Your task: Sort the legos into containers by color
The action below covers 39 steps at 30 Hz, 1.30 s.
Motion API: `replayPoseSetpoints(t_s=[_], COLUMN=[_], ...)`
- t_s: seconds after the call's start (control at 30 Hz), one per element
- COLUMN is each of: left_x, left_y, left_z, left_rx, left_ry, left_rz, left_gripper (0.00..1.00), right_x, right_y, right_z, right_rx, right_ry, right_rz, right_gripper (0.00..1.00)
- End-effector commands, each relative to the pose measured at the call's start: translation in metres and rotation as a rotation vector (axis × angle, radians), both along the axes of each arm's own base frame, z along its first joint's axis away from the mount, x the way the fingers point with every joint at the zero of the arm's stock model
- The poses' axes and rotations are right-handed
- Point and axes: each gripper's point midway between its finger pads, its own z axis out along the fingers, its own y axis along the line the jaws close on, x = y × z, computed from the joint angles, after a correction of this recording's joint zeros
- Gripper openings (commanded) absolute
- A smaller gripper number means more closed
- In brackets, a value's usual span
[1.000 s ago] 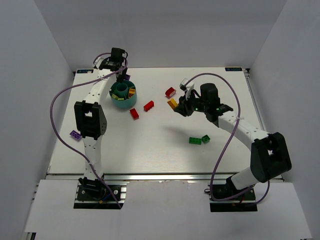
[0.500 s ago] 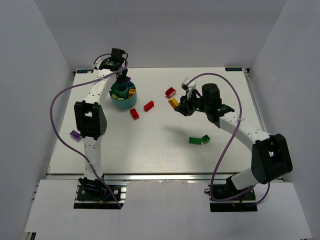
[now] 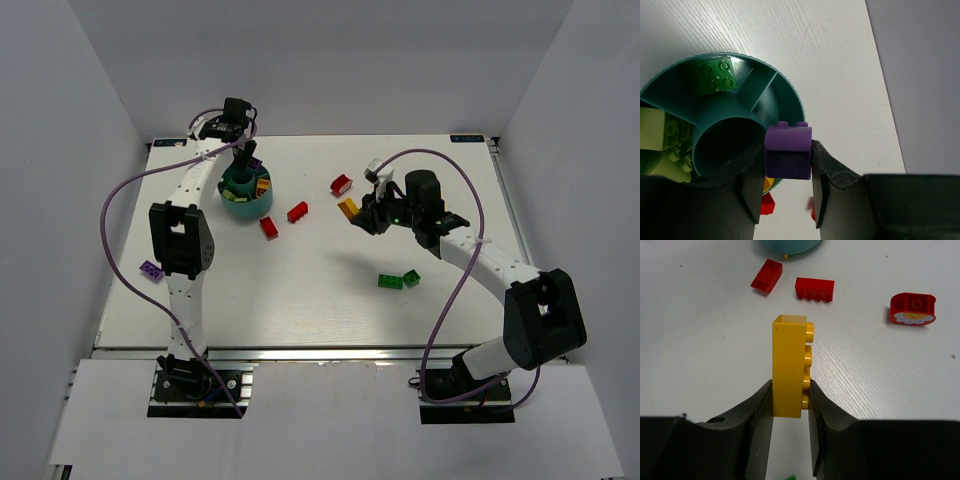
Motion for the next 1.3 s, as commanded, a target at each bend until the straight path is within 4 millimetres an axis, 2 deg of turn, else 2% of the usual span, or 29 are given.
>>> replayPoseSetpoints(t_s=[0.0,0.43,0.67,0.77,0.8,0.97,1.03,1.17,1.27], left_x=[-0.009,-0.014,-0.011,-0.011,-0.012,-0.012,-0.012,-0.011,-0.01], left_y=[0.005,0.015,0.023,0.025,0.024,0.024,0.022,0.023,0.023], left_z=[-0.004,-0.002,0.012,0.018,0.017,0.019,0.019,0.019,0.019], left_rx=[0.026,0.059,0.099,0.114,0.117,0.109,0.11,0.11,0.109], left_ry=[0.054,0.073,0.046,0.038,0.041,0.035,0.033,0.034,0.032], left_rz=[-0.011,0.001,-0.01,-0.015,-0.018,-0.025,-0.031,-0.029,-0.03], left_gripper=[0.0,0.0,0.01,0.09,0.14,0.2,0.27,0.28,0.34], right_x=[0.003,0.003,0.003,0.002,0.002,0.003,0.003,0.001,0.0], right_y=[0.001,0.001,0.001,0.001,0.001,0.002,0.001,0.001,0.0], right_z=[0.024,0.024,0.022,0.022,0.022,0.022,0.022,0.02,0.019], right_rx=[0.043,0.047,0.045,0.047,0.048,0.048,0.047,0.046,0.045], right_ry=[-0.07,-0.066,-0.063,-0.06,-0.06,-0.059,-0.059,-0.056,-0.056], right_rz=[0.003,0.002,0.001,0.003,0.003,0.004,0.003,0.003,0.0], right_gripper=[0.0,0.0,0.0,0.0,0.0,0.0,0.0,0.0,0.0])
